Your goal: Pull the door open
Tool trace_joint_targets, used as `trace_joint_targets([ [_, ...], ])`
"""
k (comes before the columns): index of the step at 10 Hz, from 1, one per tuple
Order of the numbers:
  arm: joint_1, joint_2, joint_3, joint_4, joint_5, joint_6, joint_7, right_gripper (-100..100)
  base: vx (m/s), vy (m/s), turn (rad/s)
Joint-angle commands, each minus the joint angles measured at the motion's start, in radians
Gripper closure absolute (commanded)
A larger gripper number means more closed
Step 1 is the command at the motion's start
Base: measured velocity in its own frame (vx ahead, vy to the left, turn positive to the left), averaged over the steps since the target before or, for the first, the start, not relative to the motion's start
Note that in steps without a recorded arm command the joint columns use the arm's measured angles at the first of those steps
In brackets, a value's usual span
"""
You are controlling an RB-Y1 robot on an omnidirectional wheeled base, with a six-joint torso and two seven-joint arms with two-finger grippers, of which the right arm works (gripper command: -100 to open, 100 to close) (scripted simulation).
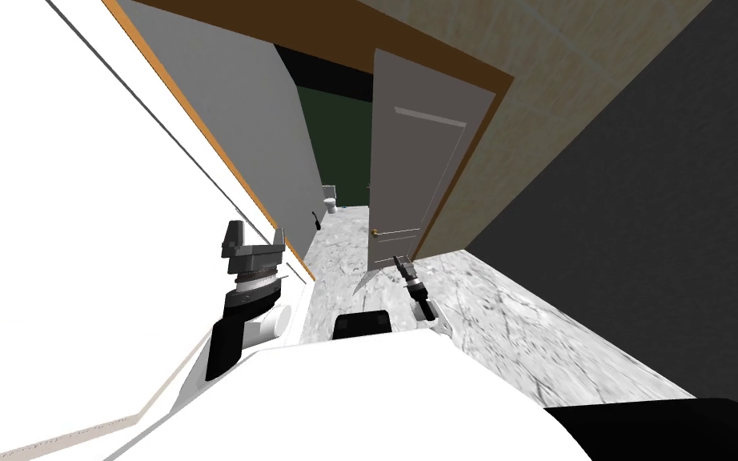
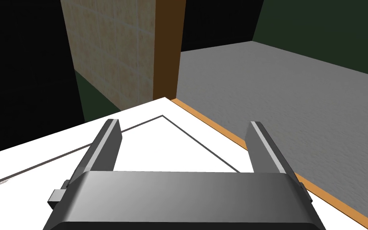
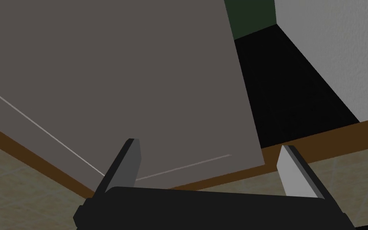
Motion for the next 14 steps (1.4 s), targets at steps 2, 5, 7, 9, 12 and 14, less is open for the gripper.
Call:
trace_joint_targets([
  [2,-0.018,-0.003,-0.008,0.062,0.019,-0.021,0.041,-100,0.097,0.048,-0.048],
  [5,-0.035,-0.008,-0.016,0.124,0.04,-0.04,0.081,-100,0.091,0.028,-0.041],
  [7,-0.045,-0.01,-0.021,0.165,0.053,-0.053,0.108,-100,0.082,0.04,-0.037],
  [9,-0.056,-0.013,-0.026,0.205,0.066,-0.065,0.134,-100,0.102,0.059,-0.041],
  [12,-0.076,-0.018,-0.035,0.279,0.091,-0.088,0.182,-100,0.111,0.053,-0.048],
  [14,-0.09,-0.021,-0.042,0.331,0.108,-0.105,0.216,-100,0.157,0.07,-0.059],
])
